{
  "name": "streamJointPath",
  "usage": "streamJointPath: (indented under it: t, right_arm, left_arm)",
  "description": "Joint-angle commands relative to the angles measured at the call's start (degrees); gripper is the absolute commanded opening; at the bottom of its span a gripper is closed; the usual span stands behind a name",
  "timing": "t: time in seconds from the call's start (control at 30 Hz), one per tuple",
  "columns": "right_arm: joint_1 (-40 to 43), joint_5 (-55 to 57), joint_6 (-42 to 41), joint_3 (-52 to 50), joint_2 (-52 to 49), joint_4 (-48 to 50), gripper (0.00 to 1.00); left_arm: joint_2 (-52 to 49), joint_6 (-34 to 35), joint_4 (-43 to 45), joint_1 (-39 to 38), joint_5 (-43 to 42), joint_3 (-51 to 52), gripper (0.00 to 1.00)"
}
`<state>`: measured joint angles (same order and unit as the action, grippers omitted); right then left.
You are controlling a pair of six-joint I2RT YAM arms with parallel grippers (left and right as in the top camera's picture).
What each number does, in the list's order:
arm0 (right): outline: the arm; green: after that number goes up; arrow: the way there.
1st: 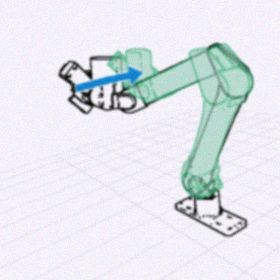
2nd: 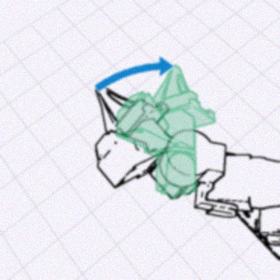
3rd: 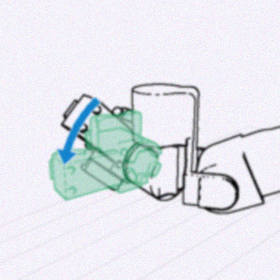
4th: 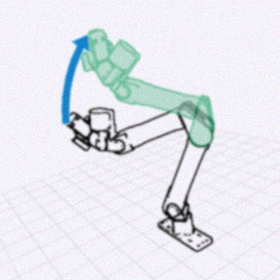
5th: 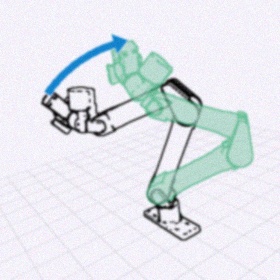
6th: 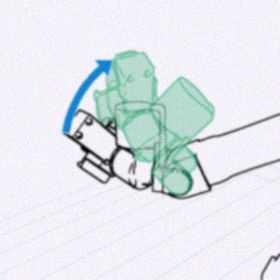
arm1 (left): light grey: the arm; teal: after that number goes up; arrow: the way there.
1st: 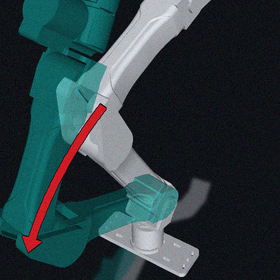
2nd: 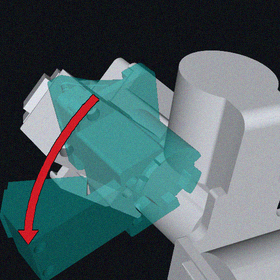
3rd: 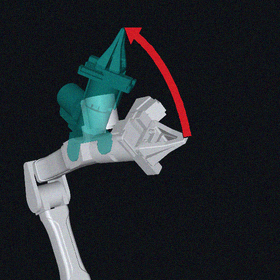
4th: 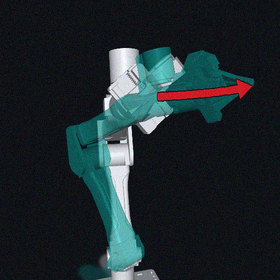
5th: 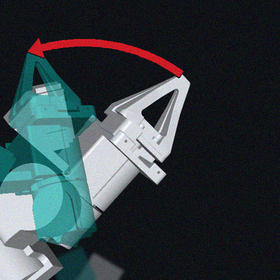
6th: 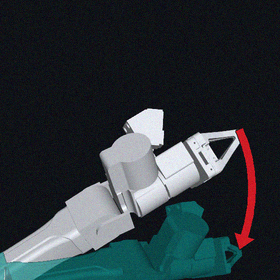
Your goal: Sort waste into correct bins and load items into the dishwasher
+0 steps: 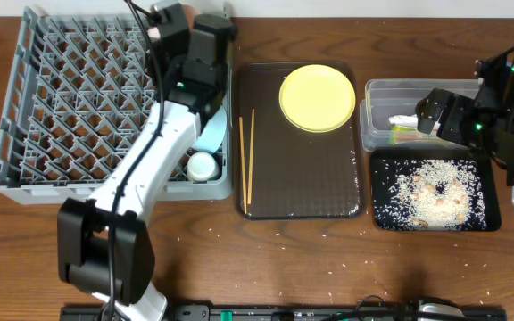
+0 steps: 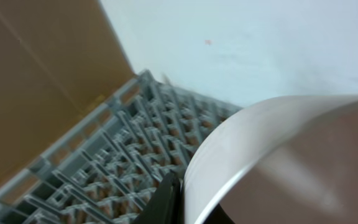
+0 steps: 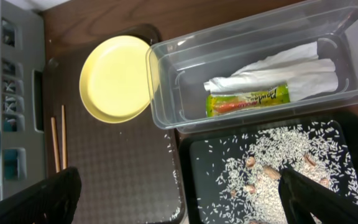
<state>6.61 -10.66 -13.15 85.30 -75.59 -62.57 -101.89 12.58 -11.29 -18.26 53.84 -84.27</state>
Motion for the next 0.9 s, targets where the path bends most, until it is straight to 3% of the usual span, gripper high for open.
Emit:
streamJointPath:
  t: [0.0,0.33,0.87]
  right_arm:
    - [0.50,0.13,0.52,0.09,-0.07,-0.07,0.99]
    - [0.50,0.13,0.55,0.09,-0.07,-0.07,0.99]
    - [0.50,0.13,0.55,0.09,-0.07,-0.07,0.99]
  left_arm:
    - [-2.60,-10.56,5.42,2.21,5.86,-0.28,0.07]
    - [-11.61,-25.83,19.06,3.02,12.98,-0.28,0.07]
    - [-18.69,-26.23,20.24,0.20,16.09,-0.28,0.07]
